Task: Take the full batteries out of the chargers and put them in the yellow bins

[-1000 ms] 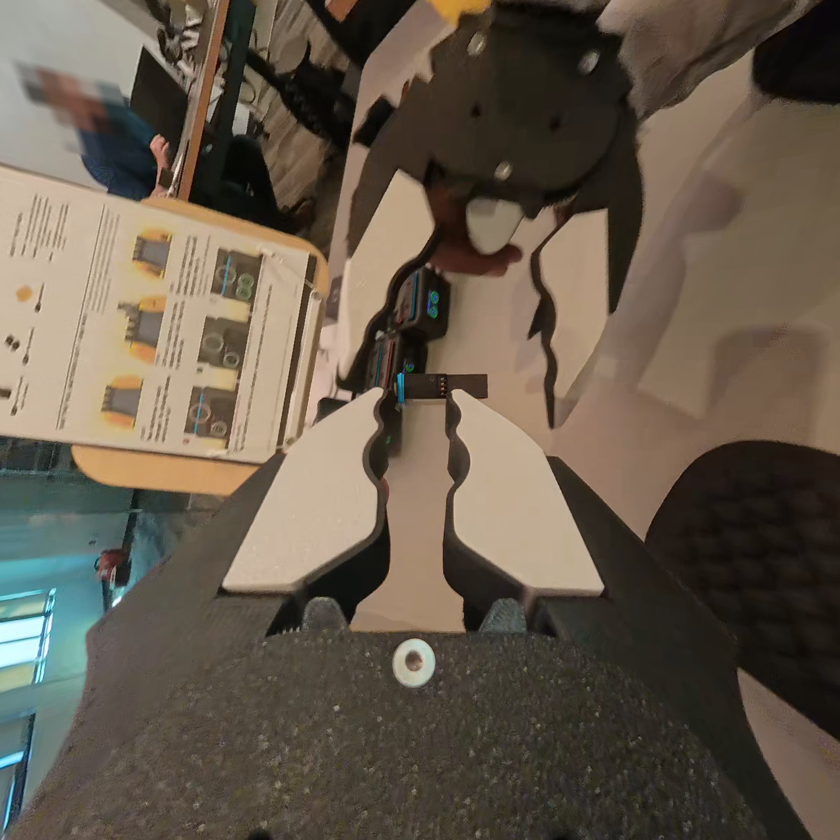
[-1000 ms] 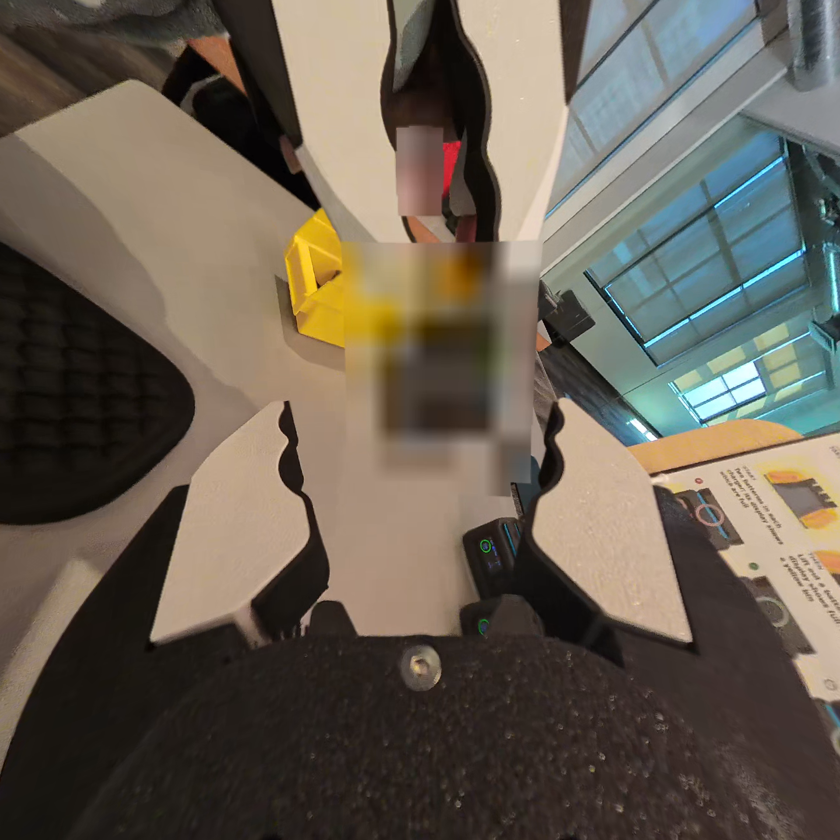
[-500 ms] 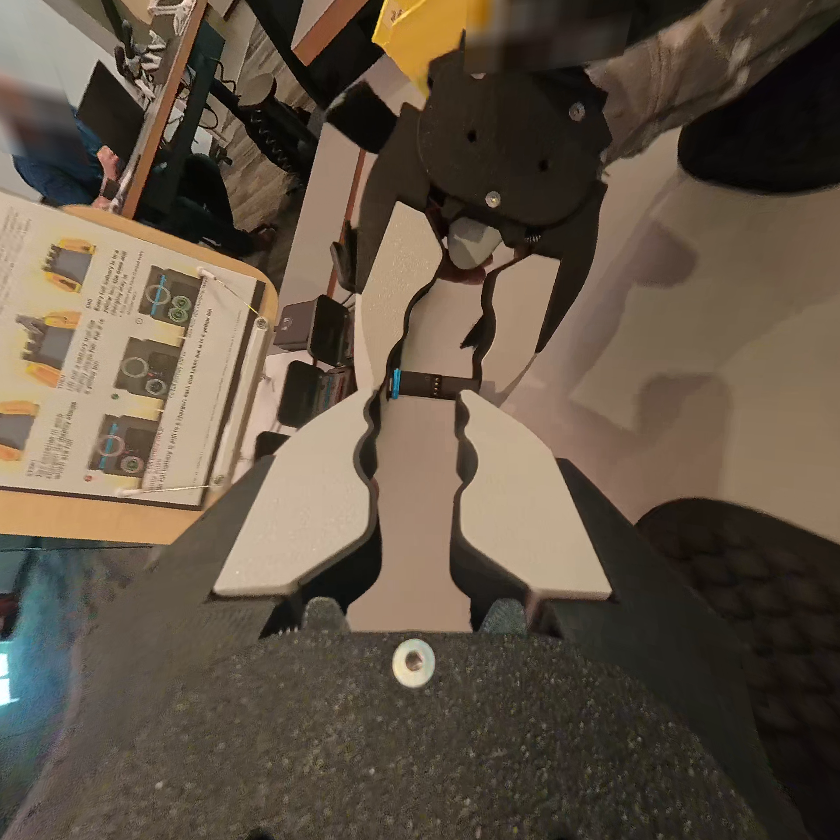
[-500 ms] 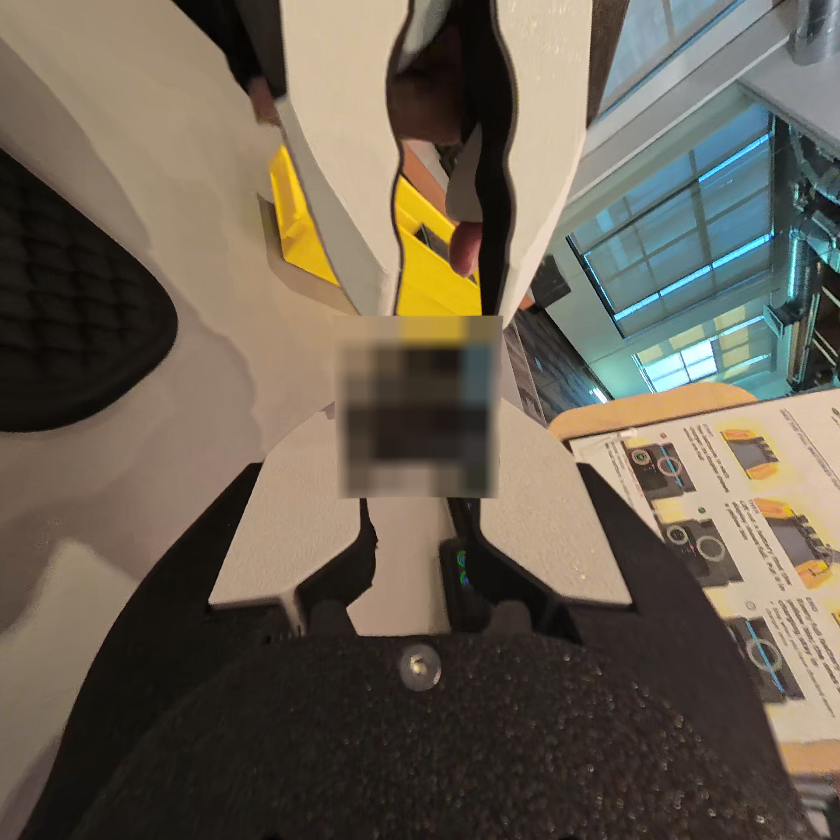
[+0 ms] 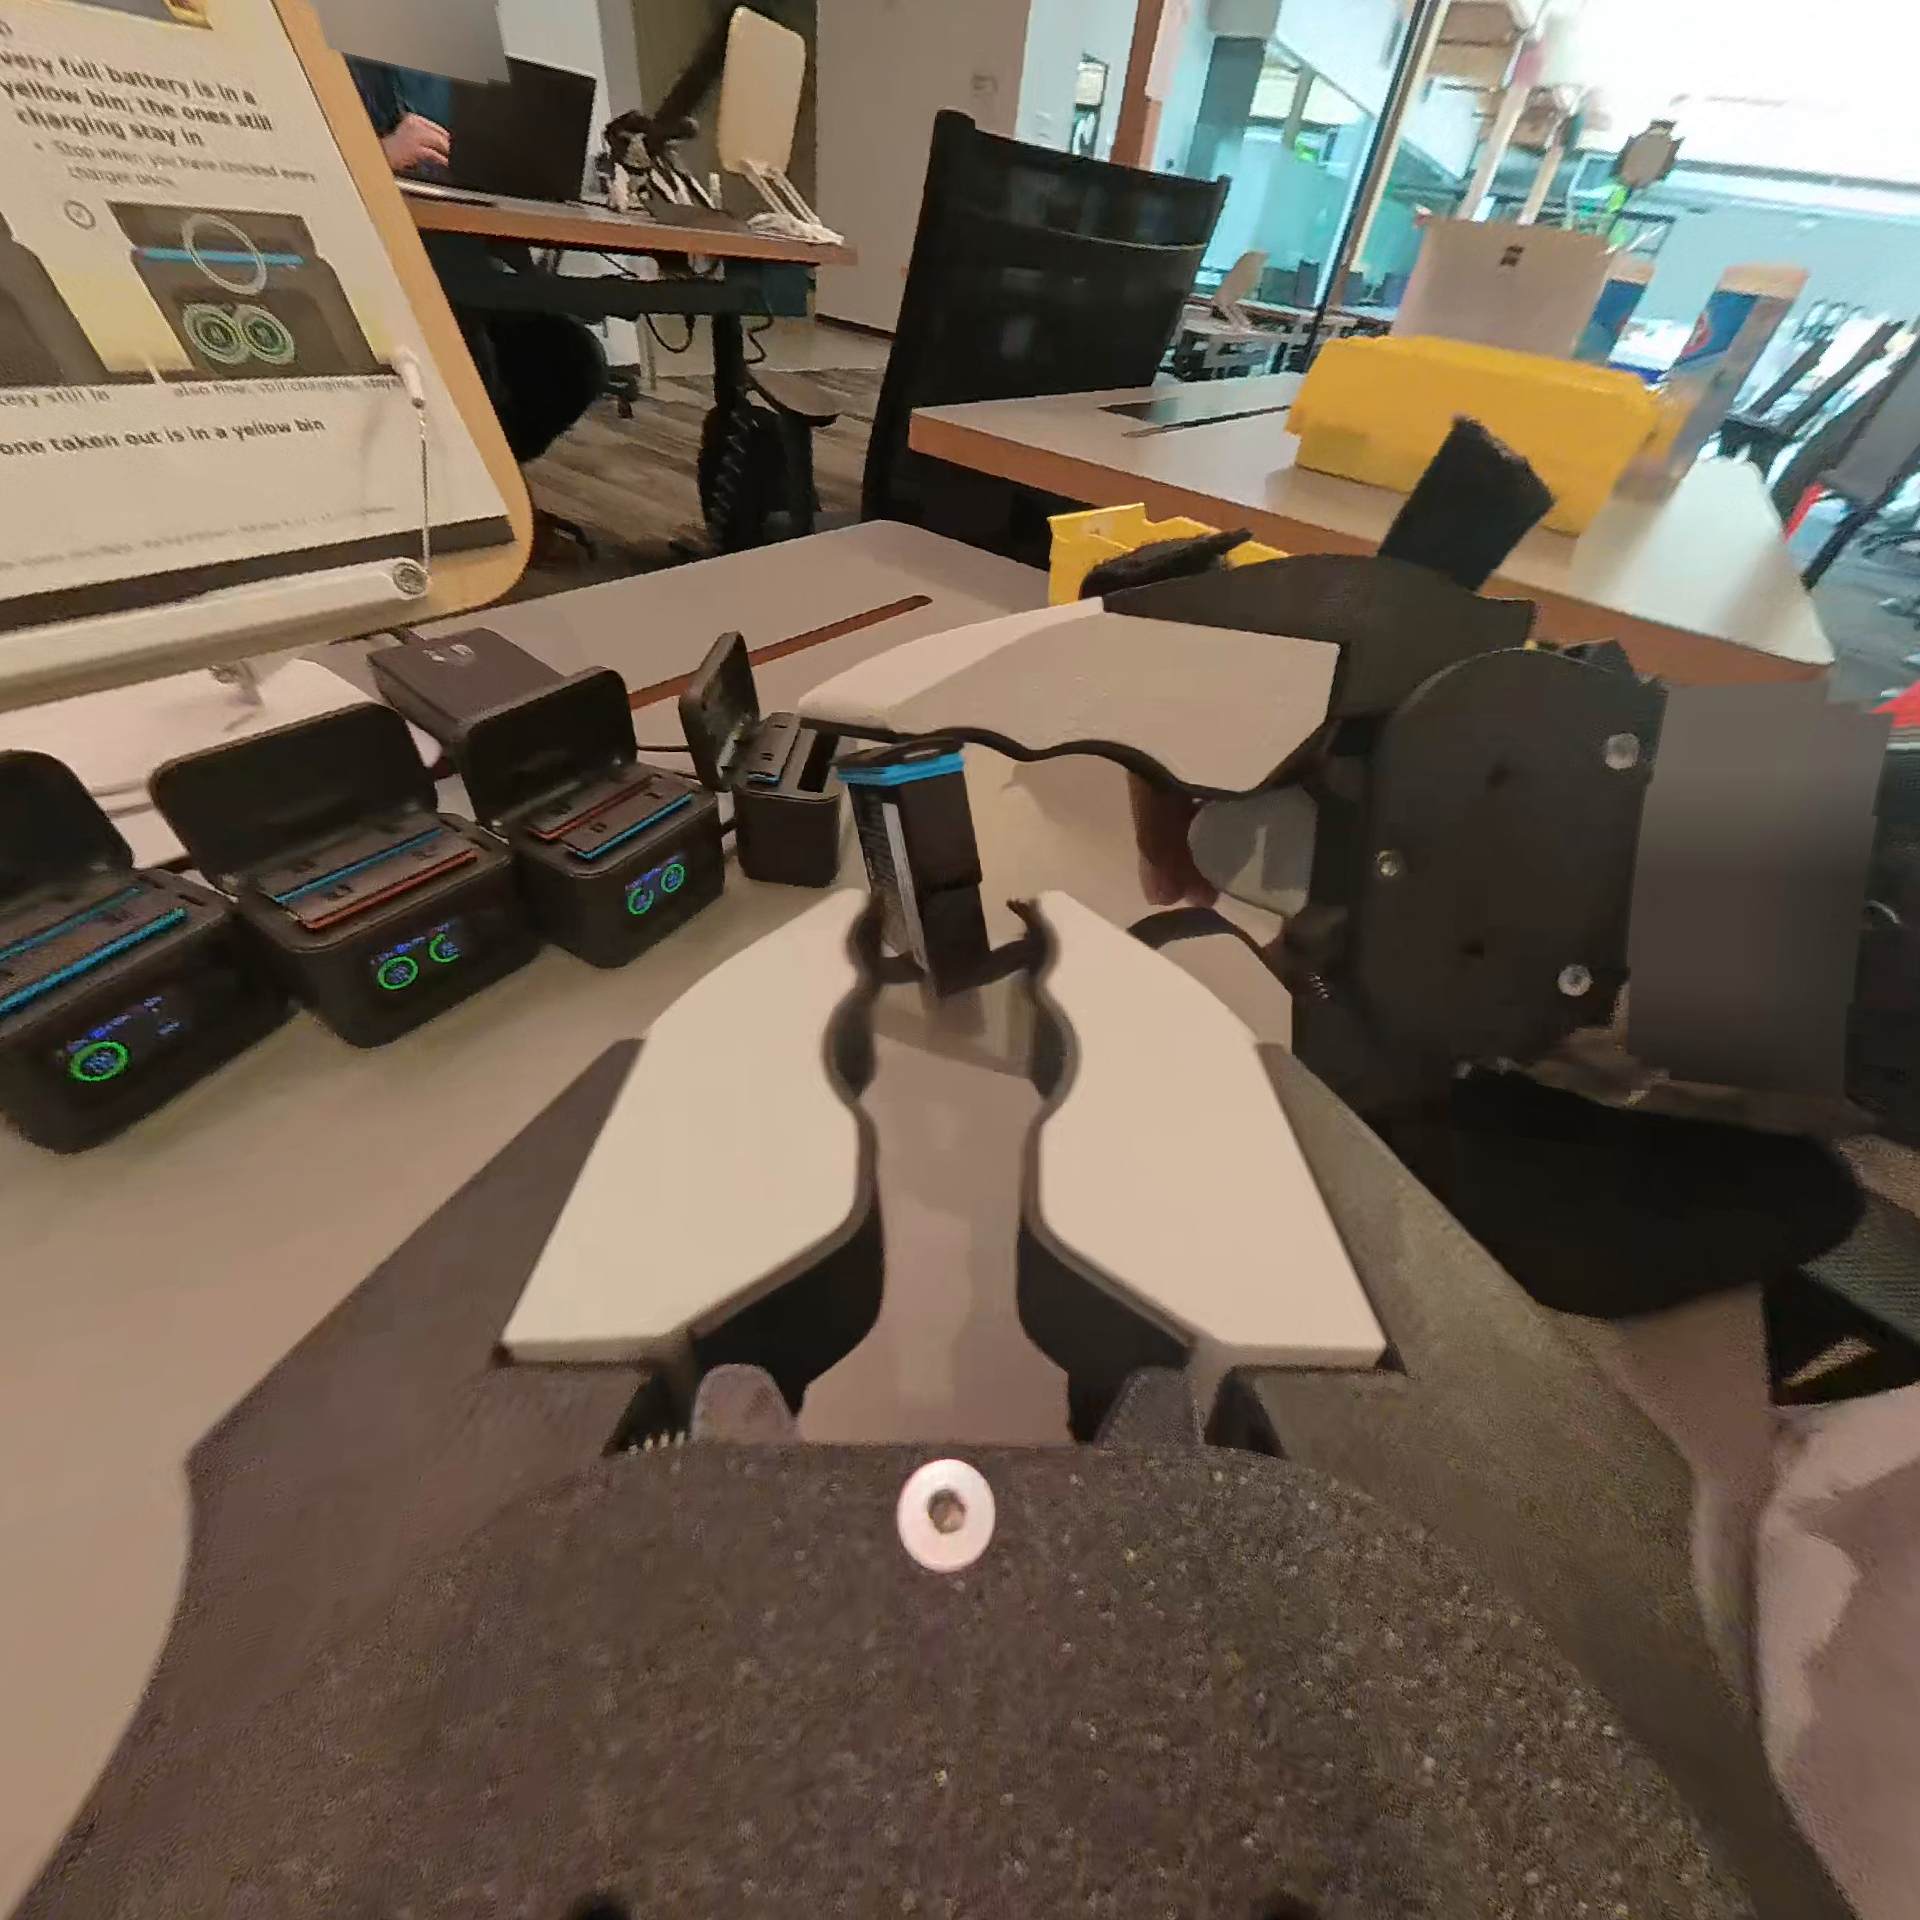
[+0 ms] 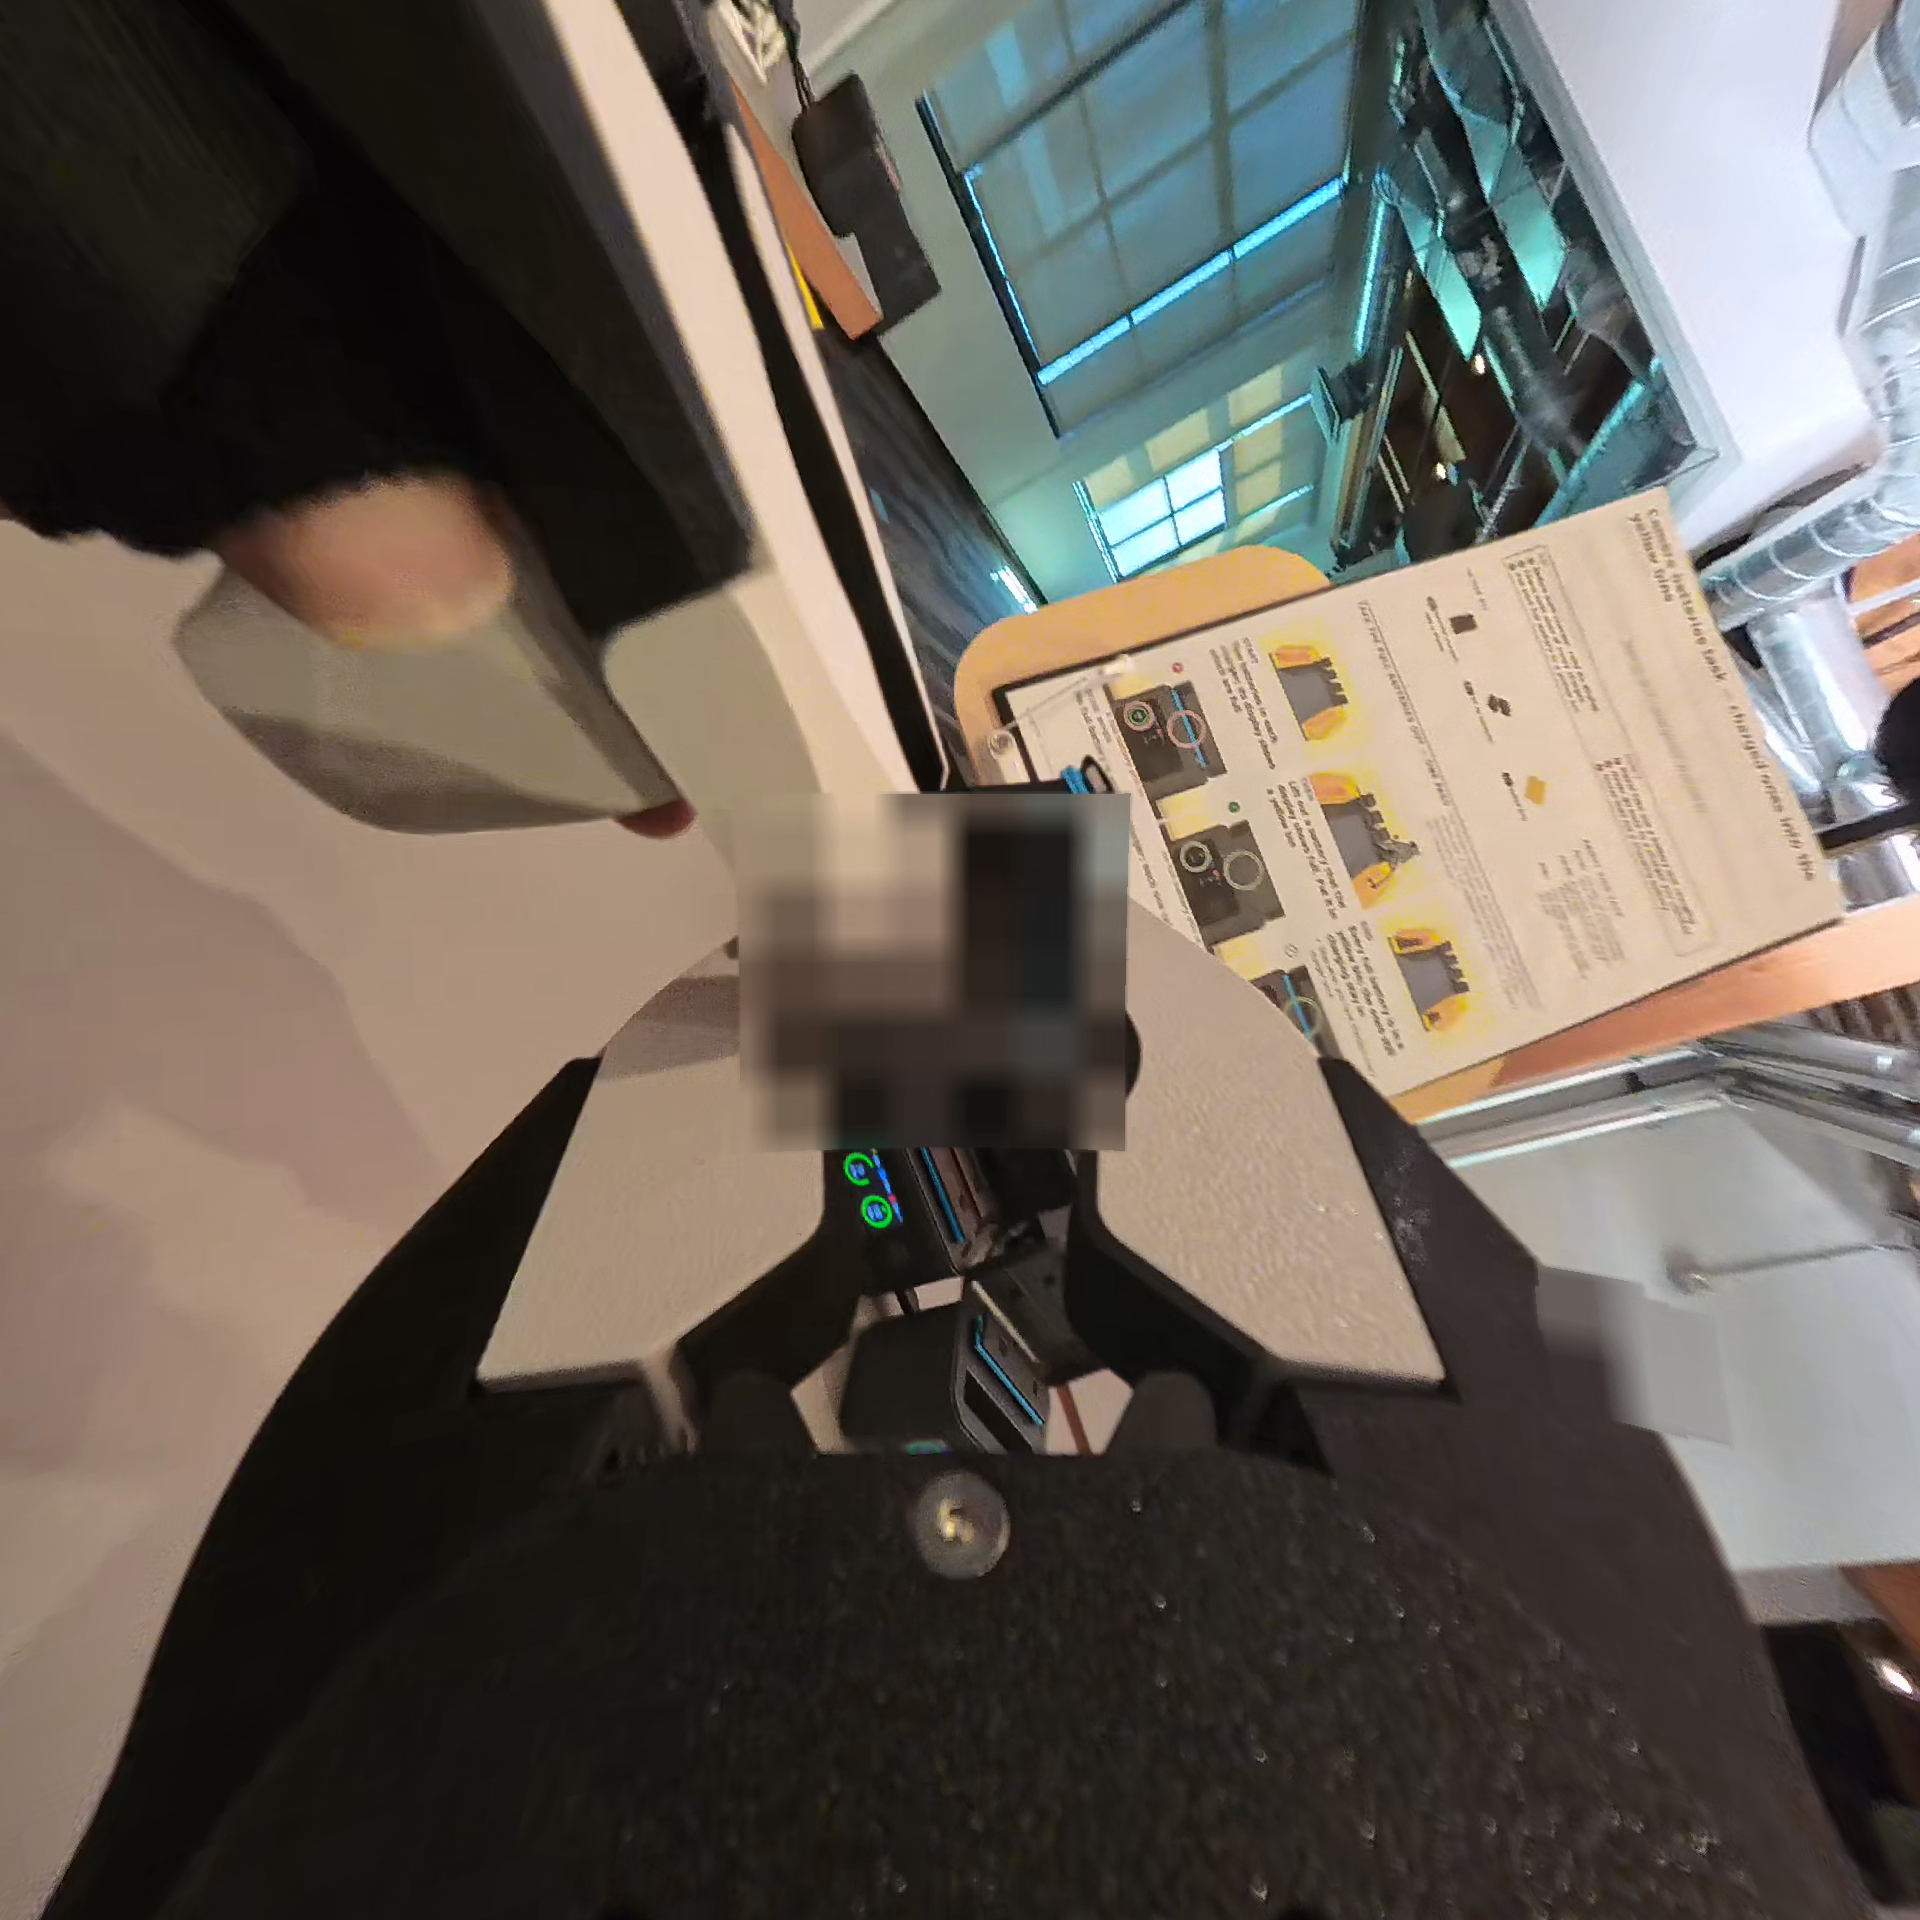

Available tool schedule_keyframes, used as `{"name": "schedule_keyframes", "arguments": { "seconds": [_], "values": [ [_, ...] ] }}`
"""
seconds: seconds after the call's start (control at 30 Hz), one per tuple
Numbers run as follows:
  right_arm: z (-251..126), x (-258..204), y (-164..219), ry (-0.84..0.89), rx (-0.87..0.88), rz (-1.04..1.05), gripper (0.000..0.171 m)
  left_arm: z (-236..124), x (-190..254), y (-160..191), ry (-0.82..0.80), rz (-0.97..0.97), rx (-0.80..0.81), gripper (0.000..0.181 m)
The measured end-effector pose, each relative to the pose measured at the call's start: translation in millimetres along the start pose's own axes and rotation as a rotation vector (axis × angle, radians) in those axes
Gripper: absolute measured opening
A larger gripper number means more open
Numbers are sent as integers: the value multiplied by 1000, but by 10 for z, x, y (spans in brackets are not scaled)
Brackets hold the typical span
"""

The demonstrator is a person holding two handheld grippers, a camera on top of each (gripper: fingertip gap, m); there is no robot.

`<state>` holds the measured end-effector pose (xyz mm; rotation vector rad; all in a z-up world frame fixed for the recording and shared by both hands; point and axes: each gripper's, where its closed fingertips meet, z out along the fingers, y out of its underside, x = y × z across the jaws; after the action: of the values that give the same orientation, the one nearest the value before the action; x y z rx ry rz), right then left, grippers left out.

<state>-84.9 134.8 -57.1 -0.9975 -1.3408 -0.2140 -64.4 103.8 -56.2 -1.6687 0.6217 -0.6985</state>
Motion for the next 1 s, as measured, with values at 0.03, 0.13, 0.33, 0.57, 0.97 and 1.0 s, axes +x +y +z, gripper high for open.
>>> {"name": "schedule_keyframes", "arguments": {
  "seconds": [0.03,0.13,0.33,0.57,0.97,1.0],
  "values": [
    [-11,1,14,12,-15,-13,45,18,-14,8,-26,29,-3,16],
    [-50,-9,60,23,-45,-24,45,37,-5,42,-42,123,-20,13],
    [-263,-137,-9,-229,47,93,47,-25,63,113,71,194,-9,11],
    [-642,-70,-62,-729,76,242,46,-16,237,238,141,322,-4,11],
    [-709,-275,68,-961,-16,122,16,15,347,320,162,348,-15,11],
    [-709,-274,76,-966,-18,118,15,23,343,319,154,348,-12,11]
  ]
}}
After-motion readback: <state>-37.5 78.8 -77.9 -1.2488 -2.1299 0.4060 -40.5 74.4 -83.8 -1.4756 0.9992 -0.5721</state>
